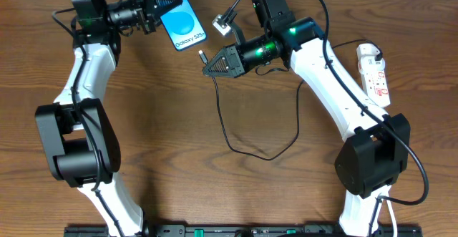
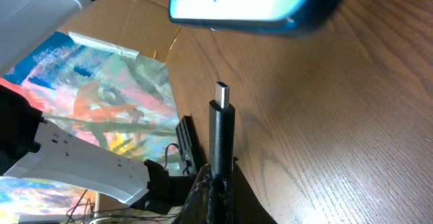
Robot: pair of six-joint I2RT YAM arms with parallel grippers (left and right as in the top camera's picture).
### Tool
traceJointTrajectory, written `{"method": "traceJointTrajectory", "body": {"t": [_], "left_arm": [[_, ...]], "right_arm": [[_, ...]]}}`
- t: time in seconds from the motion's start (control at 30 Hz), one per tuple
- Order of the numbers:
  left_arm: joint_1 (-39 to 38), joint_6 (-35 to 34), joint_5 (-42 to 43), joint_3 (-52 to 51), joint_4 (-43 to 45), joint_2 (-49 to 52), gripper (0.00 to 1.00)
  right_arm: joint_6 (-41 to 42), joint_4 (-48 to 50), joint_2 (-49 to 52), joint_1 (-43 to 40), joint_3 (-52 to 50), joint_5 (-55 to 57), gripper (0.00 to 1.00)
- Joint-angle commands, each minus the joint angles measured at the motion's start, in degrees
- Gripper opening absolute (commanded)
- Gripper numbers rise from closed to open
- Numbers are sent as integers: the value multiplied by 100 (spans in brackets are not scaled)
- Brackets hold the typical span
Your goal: Plug charger to phone and switch on socket
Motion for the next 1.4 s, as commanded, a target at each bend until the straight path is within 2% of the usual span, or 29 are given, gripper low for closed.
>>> {"method": "traceJointTrajectory", "body": {"t": [0.0, 0.43, 0.97, 1.37], "left_arm": [[-39, -24, -35, 87, 55, -109, 7], [-105, 164, -35, 87, 52, -109, 7], [-136, -33, -37, 87, 57, -109, 7], [-243, -26, -61, 87, 503, -109, 7]], "right_arm": [[-114, 31, -122, -15, -4, -247, 1], [149, 369, -122, -20, -4, -328, 1], [396, 380, -120, -63, -4, -131, 1], [621, 693, -109, -96, -4, -4, 1]]}}
